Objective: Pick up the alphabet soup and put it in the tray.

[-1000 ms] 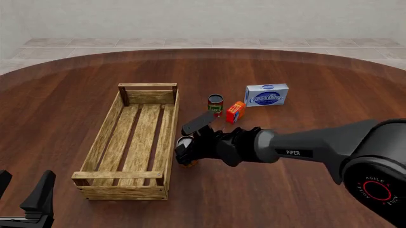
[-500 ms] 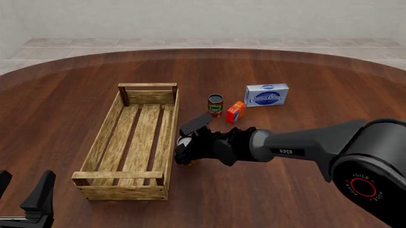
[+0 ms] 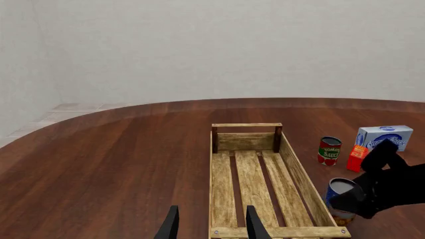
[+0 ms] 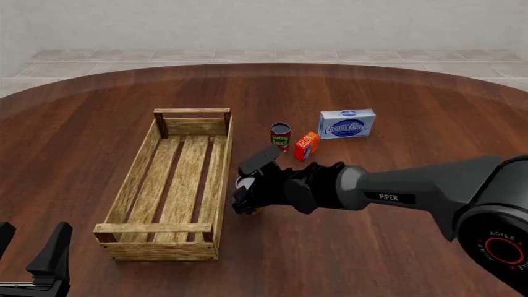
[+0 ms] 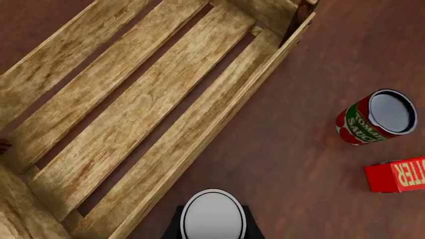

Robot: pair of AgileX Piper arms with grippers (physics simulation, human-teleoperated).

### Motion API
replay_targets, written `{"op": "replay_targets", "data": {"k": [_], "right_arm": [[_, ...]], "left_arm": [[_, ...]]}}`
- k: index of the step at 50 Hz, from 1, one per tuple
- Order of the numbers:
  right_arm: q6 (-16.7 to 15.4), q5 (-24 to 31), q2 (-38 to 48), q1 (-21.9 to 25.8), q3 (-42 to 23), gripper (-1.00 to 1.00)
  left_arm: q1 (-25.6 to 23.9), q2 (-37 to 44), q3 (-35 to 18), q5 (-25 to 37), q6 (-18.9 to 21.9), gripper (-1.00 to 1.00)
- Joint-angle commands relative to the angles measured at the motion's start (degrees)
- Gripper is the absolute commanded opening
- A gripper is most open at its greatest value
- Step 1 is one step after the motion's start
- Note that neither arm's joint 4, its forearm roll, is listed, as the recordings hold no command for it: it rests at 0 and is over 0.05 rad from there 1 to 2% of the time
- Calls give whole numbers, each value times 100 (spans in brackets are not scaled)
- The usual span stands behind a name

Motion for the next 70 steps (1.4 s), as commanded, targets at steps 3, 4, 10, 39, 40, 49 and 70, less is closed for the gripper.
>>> {"op": "replay_targets", "data": {"k": [3,4,10,39,40,49,70], "right_arm": [[-38,273,-653,-9,162,-100],[-84,324,-754,-13,187,-100],[-142,445,-1002,-9,265,-100],[-376,1107,-1924,95,259,-100],[-393,1146,-1965,117,226,-100],[-427,1292,-2038,201,55,-100],[-491,1554,-2001,458,-368,-100]], "left_arm": [[9,-14,-4,14,1,100],[10,-14,-4,15,1,100],[10,-14,-4,14,2,100],[10,-14,-4,15,0,100],[10,-14,-4,15,1,100],[10,-14,-4,15,1,100],[9,-14,-4,14,1,100]]}}
